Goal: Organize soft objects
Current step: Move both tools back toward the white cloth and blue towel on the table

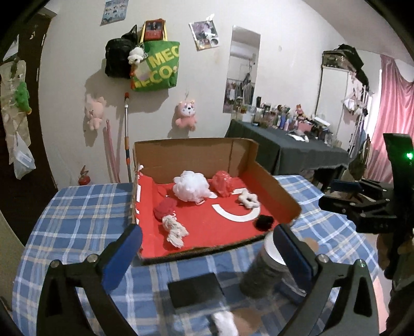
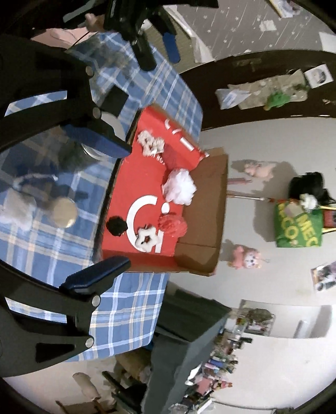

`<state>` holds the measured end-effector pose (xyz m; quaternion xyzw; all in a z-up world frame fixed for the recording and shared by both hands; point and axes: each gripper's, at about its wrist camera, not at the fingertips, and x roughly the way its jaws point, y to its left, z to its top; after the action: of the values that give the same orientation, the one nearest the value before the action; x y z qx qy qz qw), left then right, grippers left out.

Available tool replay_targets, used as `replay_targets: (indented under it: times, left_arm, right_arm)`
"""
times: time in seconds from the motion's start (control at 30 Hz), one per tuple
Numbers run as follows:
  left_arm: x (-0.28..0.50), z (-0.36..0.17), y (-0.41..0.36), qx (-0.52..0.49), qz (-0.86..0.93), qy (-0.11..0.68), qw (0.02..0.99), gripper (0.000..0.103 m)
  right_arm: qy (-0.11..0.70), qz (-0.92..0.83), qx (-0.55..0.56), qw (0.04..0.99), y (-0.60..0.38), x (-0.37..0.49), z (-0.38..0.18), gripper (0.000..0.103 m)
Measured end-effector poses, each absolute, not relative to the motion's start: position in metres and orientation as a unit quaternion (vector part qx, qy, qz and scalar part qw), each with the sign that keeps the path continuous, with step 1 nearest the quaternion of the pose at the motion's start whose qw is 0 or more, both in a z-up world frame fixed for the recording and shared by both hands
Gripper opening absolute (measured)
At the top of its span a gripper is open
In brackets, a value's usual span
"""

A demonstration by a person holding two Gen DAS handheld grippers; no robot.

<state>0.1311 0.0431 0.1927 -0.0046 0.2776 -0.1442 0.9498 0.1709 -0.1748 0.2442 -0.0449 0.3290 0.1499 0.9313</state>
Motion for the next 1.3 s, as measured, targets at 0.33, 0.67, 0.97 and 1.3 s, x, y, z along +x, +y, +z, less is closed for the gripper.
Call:
replay_targets:
  times: [0.33,0.67,0.97,1.3]
  left_arm:
    - [0.069,0.179,0.033,-0.003,-0.113,0.225,0.968,0.103]
    - [0.035,0.152,0.027,-0.006,-0.091,0.210,0.974,0.103]
    - [0.037,0.106,0.024,-0.008,-0.083,0.254,0.964,0.103]
    - [0.048,0.072,0.029,-0.011,-0.069,0.307,0.949,0.103]
  right_arm:
    - [0.254,0.119,-0.039,0.959,-0.171,0.089,0.234,0.088]
    - [0.252,0.099,-0.002,0.963,-0.178,0.060,0.191,0.090]
    - [0.275,0.085,-0.004,0.958,-0.174,0.057,0.147,0.090]
    - [0.318,0.103,0.008,0.943,-0.169,0.071,0.114,0.090]
